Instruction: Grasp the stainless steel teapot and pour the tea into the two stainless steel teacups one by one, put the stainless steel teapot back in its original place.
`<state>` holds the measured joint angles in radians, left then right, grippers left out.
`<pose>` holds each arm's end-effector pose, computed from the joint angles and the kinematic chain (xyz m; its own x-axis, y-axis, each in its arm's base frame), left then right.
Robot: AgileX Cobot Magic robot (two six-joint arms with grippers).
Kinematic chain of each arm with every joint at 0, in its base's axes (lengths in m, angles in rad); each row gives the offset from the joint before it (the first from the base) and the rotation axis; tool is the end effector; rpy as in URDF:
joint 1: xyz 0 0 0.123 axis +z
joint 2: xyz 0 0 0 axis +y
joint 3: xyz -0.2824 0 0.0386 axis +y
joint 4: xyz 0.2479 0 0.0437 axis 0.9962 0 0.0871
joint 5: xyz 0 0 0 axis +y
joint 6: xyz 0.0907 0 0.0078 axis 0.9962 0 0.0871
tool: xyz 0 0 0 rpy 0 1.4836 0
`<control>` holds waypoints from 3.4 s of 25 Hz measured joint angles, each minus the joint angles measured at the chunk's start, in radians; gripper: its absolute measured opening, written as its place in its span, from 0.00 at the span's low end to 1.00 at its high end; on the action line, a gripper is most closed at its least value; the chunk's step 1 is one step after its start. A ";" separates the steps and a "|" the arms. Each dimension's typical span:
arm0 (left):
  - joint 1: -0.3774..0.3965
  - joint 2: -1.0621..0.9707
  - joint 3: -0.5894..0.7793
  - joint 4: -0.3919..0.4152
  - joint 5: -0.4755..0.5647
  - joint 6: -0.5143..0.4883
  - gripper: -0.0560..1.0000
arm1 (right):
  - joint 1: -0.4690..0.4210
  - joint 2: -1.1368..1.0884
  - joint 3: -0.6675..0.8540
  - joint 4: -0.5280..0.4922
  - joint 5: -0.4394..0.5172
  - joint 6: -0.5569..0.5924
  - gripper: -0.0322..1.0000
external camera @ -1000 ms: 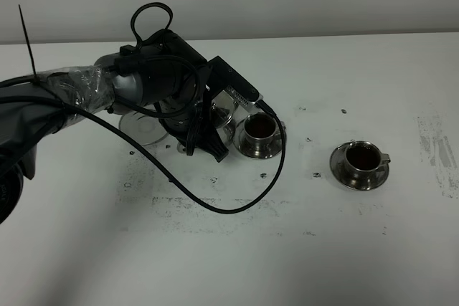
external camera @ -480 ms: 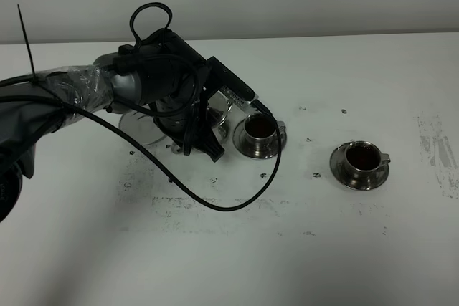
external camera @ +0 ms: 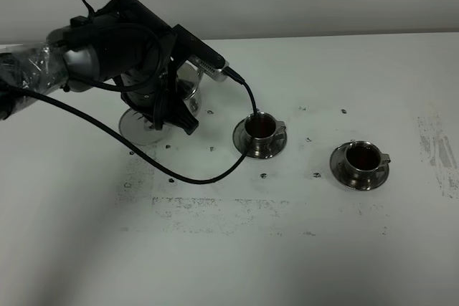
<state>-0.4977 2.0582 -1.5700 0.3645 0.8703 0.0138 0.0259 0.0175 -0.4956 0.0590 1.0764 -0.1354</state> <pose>0.3935 -0.1855 0.1940 -0.7074 0.6605 -0.2515 0.5781 0.7455 0.3317 -0.0025 0.0047 0.2749 -0.4779 -0.1194 -0.8703 -0.1231 0.9900 -0.0683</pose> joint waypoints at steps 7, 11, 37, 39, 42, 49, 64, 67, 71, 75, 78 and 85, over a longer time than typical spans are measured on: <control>0.059 -0.013 0.000 0.002 0.050 -0.008 0.22 | 0.000 0.000 0.000 0.000 0.000 0.000 0.26; 0.084 -0.013 0.020 0.001 0.043 -0.014 0.22 | 0.000 0.000 0.000 0.000 0.000 0.000 0.26; 0.117 0.016 0.071 -0.045 -0.098 -0.014 0.22 | 0.000 0.000 0.000 0.000 0.000 0.000 0.26; 0.117 0.017 0.071 -0.045 -0.100 -0.014 0.22 | 0.000 0.000 0.000 0.000 0.000 0.000 0.26; 0.117 0.030 0.071 -0.045 -0.101 -0.014 0.22 | 0.000 0.000 0.000 0.000 0.000 0.000 0.26; 0.117 0.054 0.071 -0.045 -0.102 -0.014 0.22 | 0.000 0.000 0.000 0.000 0.000 0.000 0.26; 0.117 0.057 0.071 -0.032 -0.103 -0.014 0.22 | 0.000 0.000 0.000 0.000 0.000 0.000 0.26; 0.117 0.057 0.071 -0.030 -0.103 -0.014 0.24 | 0.000 0.000 0.000 0.000 0.000 0.000 0.26; 0.117 0.057 0.071 -0.025 -0.104 -0.014 0.37 | 0.000 0.000 0.000 0.000 0.000 0.000 0.26; 0.117 0.057 0.071 -0.026 -0.094 -0.014 0.49 | 0.000 0.000 0.000 0.000 0.000 0.000 0.26; 0.117 0.055 0.071 -0.049 -0.070 -0.032 0.53 | 0.000 0.000 0.000 0.000 0.000 0.000 0.26; 0.117 -0.008 0.071 -0.119 -0.050 -0.038 0.54 | 0.000 0.000 0.000 0.000 0.000 0.000 0.26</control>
<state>-0.3806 2.0499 -1.4987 0.2459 0.8204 -0.0246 0.0259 0.0175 -0.4956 0.0590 1.0764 -0.1354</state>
